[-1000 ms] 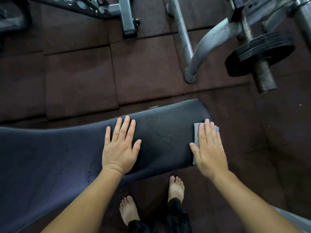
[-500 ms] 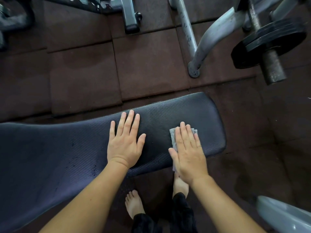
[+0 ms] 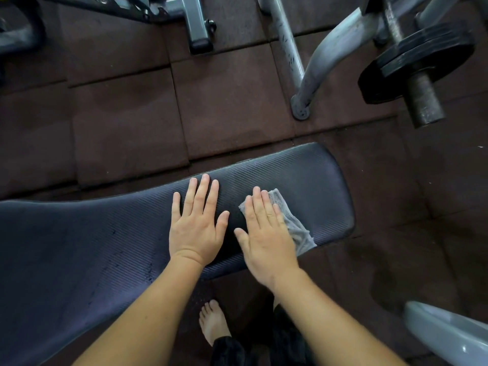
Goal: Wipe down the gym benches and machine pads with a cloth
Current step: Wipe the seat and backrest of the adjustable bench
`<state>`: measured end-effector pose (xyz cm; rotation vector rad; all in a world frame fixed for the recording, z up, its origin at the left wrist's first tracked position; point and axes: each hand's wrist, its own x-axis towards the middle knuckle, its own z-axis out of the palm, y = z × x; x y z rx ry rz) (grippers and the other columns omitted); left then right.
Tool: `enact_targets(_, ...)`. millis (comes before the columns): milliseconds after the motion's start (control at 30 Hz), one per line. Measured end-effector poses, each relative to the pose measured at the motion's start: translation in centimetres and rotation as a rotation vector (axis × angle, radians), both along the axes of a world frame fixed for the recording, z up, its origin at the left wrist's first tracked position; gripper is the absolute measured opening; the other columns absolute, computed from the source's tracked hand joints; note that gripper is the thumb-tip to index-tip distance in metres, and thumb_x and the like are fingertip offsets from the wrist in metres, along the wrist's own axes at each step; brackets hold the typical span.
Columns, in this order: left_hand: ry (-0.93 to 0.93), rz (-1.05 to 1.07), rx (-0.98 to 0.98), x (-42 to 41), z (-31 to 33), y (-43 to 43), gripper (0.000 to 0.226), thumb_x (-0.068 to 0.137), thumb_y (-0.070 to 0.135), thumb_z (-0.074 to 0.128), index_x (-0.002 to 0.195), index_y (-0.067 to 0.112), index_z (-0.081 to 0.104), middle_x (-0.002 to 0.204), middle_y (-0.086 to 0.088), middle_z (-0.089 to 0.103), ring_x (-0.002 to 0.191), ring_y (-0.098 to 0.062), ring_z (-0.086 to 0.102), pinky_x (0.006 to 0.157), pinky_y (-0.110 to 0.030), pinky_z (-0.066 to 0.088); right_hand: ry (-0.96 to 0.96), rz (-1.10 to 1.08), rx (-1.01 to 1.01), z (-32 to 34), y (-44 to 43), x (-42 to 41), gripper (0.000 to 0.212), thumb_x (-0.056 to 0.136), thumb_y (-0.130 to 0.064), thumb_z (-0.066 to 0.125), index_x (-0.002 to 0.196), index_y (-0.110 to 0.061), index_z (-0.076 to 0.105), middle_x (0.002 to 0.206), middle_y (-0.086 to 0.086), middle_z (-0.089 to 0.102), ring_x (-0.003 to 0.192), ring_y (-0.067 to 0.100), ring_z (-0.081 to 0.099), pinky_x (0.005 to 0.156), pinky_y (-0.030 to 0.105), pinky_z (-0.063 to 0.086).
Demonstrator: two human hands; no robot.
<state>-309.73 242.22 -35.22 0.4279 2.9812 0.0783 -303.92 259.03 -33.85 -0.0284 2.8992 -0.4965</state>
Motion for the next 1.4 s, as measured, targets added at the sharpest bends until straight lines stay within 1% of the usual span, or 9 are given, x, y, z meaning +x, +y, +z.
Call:
enact_targets(200, -0.004, 0.004, 0.007, 0.0, 0.1, 0.1, 0.070, 0.104, 0.053, 0.026, 0.165, 0.019, 0.024, 0.174, 0.000, 0.014, 0.161, -0.023, 0.010, 0.128, -0.056, 0.011, 0.017, 0.158, 0.189, -0.6, 8.8, -1.2, 0.069, 0.105, -0.043, 0.029, 0.161, -0.004, 0.023, 0.170, 0.014, 0.012, 0.158, 0.028, 0.012, 0.127, 0.045, 0.012)
enact_targets(333, 0.001, 0.009, 0.004, -0.2, 0.0, 0.1, 0.070, 0.103, 0.053, 0.027, 0.165, 0.020, 0.024, 0.174, -0.001, 0.016, 0.160, -0.023, 0.011, 0.128, -0.057, 0.012, 0.064, -0.037, 0.085, -1.1, 3.6, -1.1, 0.074, 0.102, -0.044, 0.036, 0.159, 0.001, 0.025, 0.168, 0.021, 0.016, 0.157, 0.034, 0.012, 0.126, 0.049, 0.010)
enact_targets(533, -0.007, 0.004, 0.007, -0.1, 0.0, 0.0, 0.070, 0.103, 0.052, 0.026, 0.165, 0.020, 0.022, 0.174, -0.001, 0.014, 0.160, -0.022, 0.010, 0.128, -0.056, 0.012, 0.084, 0.124, 0.066, -1.3, 0.8, -0.1, 0.067, 0.105, -0.039, 0.034, 0.162, -0.006, 0.023, 0.171, 0.014, 0.013, 0.158, 0.029, 0.011, 0.126, 0.048, 0.014)
enact_targets(667, -0.011, 0.005, 0.008, 0.0, 0.2, 0.0, 0.069, 0.104, 0.053, 0.026, 0.165, 0.021, 0.021, 0.174, 0.000, 0.014, 0.161, -0.022, 0.007, 0.128, -0.056, 0.010, 0.020, -0.077, 0.139, -1.1, 9.0, 0.5, 0.067, 0.104, -0.038, 0.030, 0.162, -0.005, 0.019, 0.171, 0.013, 0.011, 0.159, 0.028, 0.008, 0.127, 0.047, 0.010)
enact_targets(800, -0.020, 0.004, 0.013, -0.1, 0.1, 0.0, 0.069, 0.104, 0.053, 0.025, 0.166, 0.021, 0.020, 0.174, 0.000, 0.014, 0.161, -0.022, 0.008, 0.128, -0.056, 0.010, 0.007, -0.287, 0.136, -0.3, 4.7, -0.7, 0.072, 0.103, -0.041, 0.029, 0.161, -0.001, 0.016, 0.171, 0.018, 0.006, 0.159, 0.031, 0.002, 0.128, 0.048, 0.005)
enact_targets(1000, -0.019, -0.001, 0.003, 0.0, 0.0, -0.2, 0.069, 0.105, 0.053, 0.025, 0.165, 0.020, 0.021, 0.174, -0.001, 0.013, 0.161, -0.023, 0.009, 0.128, -0.056, 0.011, 0.034, 0.042, 0.090, -1.0, 2.0, -0.3, 0.067, 0.105, -0.036, 0.032, 0.162, -0.003, 0.019, 0.171, 0.017, 0.010, 0.159, 0.031, 0.007, 0.127, 0.051, 0.014)
enact_targets(1200, -0.013, 0.006, 0.009, 0.0, 0.1, 0.1, 0.069, 0.104, 0.052, 0.028, 0.165, 0.020, 0.022, 0.174, 0.000, 0.014, 0.161, -0.023, 0.009, 0.128, -0.056, 0.010, -0.058, -0.364, 0.134, -0.7, 13.4, -1.3, 0.067, 0.104, -0.040, 0.023, 0.163, -0.007, 0.018, 0.172, 0.010, 0.008, 0.159, 0.024, 0.004, 0.128, 0.048, 0.012)
enact_targets(1333, -0.021, 0.009, 0.000, -0.1, -0.1, 0.0, 0.069, 0.104, 0.052, 0.028, 0.165, 0.020, 0.022, 0.174, -0.001, 0.014, 0.161, -0.023, 0.009, 0.128, -0.057, 0.012, 0.002, -0.490, 0.139, -0.6, 9.9, -6.6, 0.069, 0.104, -0.041, 0.026, 0.163, -0.006, 0.016, 0.171, 0.015, 0.009, 0.159, 0.029, 0.005, 0.128, 0.050, 0.009)
enact_targets(1400, -0.028, 0.009, 0.002, -0.1, -0.1, 0.1, 0.069, 0.104, 0.052, 0.028, 0.165, 0.021, 0.022, 0.174, 0.000, 0.014, 0.161, -0.022, 0.009, 0.128, -0.057, 0.013, 0.034, -0.369, 0.131, -0.6, 6.4, -8.1, 0.069, 0.103, -0.040, 0.028, 0.161, -0.003, 0.020, 0.170, 0.018, 0.012, 0.158, 0.033, 0.008, 0.128, 0.052, 0.010)
